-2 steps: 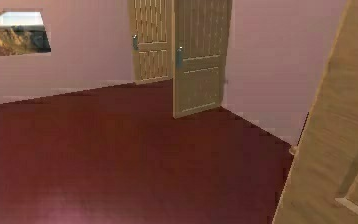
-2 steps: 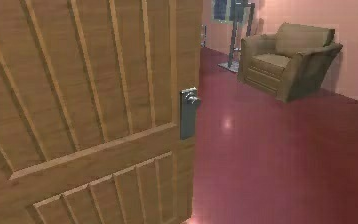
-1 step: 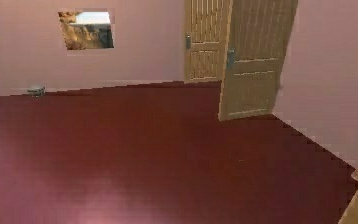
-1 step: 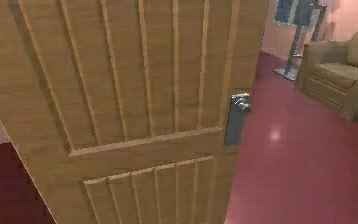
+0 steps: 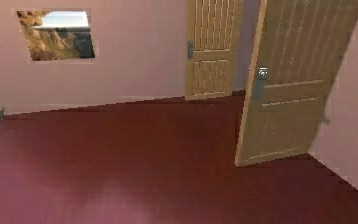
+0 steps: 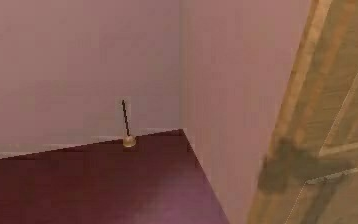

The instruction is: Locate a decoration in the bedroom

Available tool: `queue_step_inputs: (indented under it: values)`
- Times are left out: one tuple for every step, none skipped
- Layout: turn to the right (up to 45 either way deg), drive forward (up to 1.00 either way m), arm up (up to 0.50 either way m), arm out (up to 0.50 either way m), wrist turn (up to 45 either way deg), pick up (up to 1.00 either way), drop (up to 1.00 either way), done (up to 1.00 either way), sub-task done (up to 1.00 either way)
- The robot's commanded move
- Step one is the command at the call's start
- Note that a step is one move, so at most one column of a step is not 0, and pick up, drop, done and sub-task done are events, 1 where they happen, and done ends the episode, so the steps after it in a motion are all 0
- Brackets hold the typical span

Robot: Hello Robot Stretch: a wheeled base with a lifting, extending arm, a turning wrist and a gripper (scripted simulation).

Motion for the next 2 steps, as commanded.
queue_step_inputs:
  values:
    - [0.0,1.0,0.0,0.0,0.0,0.0,0.0,0.0,0.0]
    - [-3.0,0.0,0.0,0.0,0.0,0.0,0.0,0.0,0.0]
